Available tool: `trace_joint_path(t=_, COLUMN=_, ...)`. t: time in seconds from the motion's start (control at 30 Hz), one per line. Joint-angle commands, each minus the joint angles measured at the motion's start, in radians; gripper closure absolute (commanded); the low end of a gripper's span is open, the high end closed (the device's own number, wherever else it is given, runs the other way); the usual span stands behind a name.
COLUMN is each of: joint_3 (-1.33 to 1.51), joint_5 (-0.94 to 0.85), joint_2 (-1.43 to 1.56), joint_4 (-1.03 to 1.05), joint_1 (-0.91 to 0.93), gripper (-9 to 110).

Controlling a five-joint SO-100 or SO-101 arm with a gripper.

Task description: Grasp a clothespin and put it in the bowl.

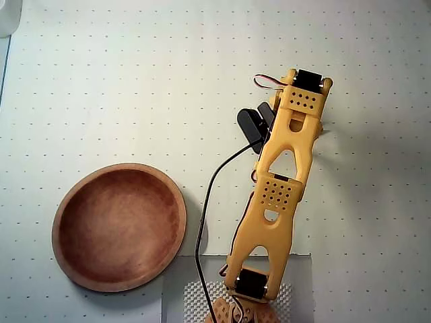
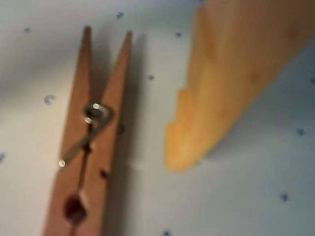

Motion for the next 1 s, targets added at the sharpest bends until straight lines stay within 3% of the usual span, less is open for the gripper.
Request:
trace_joint_path(t=0.0, joint_3=-0.063, joint_5=-0.003, joint_2=0.032, joint_4=0.025, joint_1=0.003, gripper=59)
trace_joint_path(t=0.97, joint_3=-0.095, joint_5=-0.018, joint_2=-0.054, joint_4=0.026, joint_1=-0.009, gripper=59)
